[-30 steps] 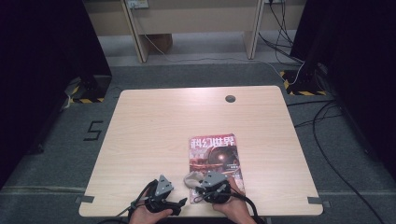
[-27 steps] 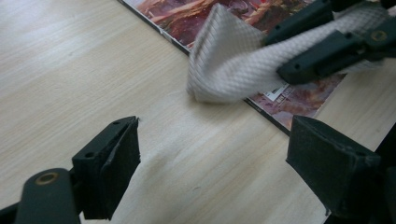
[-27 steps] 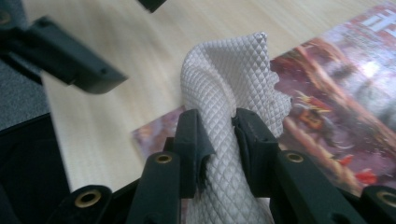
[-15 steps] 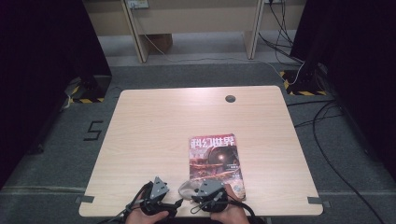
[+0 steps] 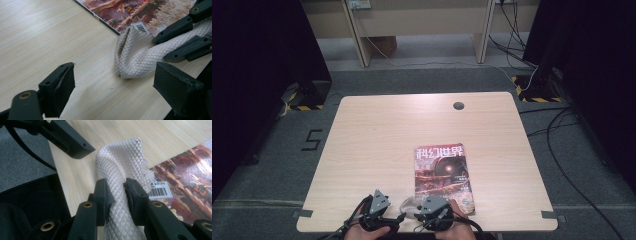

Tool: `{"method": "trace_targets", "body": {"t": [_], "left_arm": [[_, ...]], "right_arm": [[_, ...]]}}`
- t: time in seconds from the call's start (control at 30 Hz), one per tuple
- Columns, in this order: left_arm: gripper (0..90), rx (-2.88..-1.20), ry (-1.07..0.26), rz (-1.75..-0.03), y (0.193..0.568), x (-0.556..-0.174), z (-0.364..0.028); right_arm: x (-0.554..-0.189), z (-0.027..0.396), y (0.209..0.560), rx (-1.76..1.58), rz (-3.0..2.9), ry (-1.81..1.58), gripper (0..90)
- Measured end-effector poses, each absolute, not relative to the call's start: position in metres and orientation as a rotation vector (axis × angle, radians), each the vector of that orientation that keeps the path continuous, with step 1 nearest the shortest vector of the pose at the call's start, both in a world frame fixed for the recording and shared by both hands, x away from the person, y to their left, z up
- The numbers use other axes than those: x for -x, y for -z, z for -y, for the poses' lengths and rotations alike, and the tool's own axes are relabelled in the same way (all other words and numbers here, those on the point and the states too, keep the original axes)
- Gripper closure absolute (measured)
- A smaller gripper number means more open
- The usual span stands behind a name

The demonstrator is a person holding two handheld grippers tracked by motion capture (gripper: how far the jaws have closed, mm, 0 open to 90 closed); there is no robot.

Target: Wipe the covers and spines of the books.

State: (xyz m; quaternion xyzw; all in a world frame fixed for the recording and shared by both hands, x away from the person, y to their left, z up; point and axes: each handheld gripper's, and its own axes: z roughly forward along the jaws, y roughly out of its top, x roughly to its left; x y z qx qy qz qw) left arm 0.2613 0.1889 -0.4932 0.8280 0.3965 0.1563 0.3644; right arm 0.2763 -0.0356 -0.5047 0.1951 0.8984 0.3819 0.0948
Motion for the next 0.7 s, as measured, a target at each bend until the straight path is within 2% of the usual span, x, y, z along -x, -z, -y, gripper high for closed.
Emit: {"method": "trace_targets", "body": {"t": [0.37, 0.7], "left_arm": [[16.8, -2.131, -0.403, -1.026, 0.494, -0.262, -0.190], [16.8, -2.129, -0.399, -1.026, 0.494, -0.262, -0.190]], "right_arm": [[-0.274, 0.035, 0.505, -0.561, -2.677, -1.141, 72.9], [-0.287, 0.057, 0.503, -0.648, -2.651, -1.107, 74.7]]}}
